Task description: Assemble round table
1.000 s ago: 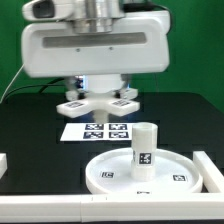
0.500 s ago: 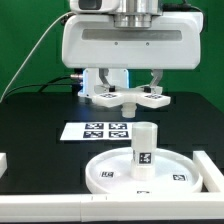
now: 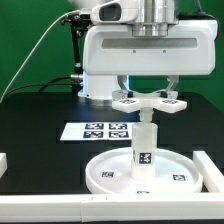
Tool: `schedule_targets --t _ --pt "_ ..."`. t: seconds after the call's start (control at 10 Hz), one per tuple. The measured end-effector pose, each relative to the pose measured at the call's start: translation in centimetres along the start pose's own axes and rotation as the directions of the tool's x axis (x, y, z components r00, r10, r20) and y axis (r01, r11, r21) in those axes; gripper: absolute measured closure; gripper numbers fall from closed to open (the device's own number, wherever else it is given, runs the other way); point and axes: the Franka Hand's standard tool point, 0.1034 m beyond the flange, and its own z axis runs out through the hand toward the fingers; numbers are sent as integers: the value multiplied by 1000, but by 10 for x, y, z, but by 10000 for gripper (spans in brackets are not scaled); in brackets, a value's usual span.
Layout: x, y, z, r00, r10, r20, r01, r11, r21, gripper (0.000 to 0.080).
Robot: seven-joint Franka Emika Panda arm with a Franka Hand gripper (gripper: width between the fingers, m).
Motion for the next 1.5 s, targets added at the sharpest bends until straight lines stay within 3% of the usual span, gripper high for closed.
schedule_targets --t 0.7,1.3,1.5 --pt "-12 2 28 999 -2 49 2 1000 -16 353" --pt "-9 1 30 999 24 43 -23 1000 -17 353" --pt "-9 3 30 976 214 35 -213 977 -22 353"
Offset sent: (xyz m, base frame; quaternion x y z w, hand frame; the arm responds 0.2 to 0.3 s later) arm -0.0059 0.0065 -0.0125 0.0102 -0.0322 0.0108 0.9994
